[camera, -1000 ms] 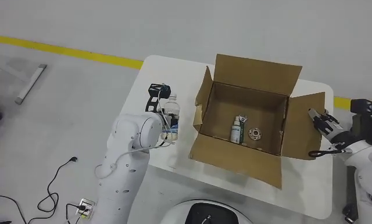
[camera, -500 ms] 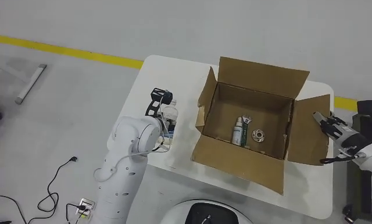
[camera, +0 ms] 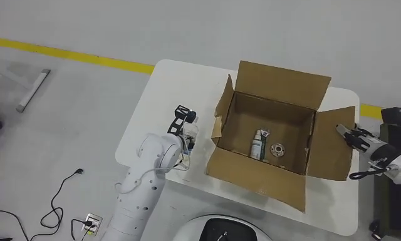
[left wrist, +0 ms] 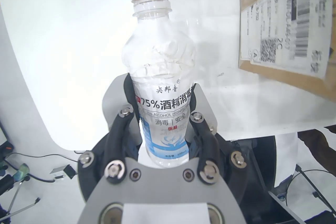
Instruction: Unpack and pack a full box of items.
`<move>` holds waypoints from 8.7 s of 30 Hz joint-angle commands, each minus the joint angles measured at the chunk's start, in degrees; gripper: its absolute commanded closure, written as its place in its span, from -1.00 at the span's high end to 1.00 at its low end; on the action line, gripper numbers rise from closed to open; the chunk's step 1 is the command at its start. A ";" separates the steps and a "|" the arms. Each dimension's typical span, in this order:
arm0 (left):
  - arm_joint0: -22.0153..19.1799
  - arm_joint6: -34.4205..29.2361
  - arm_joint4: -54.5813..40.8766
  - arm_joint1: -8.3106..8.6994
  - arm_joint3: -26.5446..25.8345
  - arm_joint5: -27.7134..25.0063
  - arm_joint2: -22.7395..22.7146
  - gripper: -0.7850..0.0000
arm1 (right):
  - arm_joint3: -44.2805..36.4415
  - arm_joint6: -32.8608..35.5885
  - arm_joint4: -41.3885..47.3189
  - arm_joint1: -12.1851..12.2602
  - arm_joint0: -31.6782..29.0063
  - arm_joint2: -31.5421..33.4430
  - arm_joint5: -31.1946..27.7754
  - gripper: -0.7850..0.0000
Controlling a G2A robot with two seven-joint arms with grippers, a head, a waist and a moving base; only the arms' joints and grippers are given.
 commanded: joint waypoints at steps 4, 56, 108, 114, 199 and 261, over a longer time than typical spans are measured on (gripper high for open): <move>-1.50 3.14 1.91 0.02 5.48 -1.16 1.67 -1.00 | -0.09 -0.46 1.94 0.29 0.61 1.38 1.56 1.00; 4.44 1.77 -3.81 2.99 -12.14 3.81 -8.99 1.00 | -9.31 0.83 10.82 3.35 6.91 -8.10 17.23 1.00; 3.22 2.87 -2.61 3.33 -14.24 4.52 -8.79 1.00 | 4.31 -7.35 -28.29 -1.50 28.40 -59.08 52.62 1.00; 3.22 2.87 -2.61 3.33 -14.24 4.52 -8.79 1.00 | 9.55 -7.59 -29.25 -3.57 31.43 -65.31 54.56 1.00; 3.22 2.87 -2.61 3.33 -14.24 4.52 -8.79 1.00 | 27.47 4.43 -34.89 -13.14 38.24 -68.26 51.42 -1.00; 3.22 2.87 -2.61 3.33 -14.24 4.52 -8.79 1.00 | -25.11 -3.18 -37.94 -7.76 7.35 -1.12 19.08 -1.00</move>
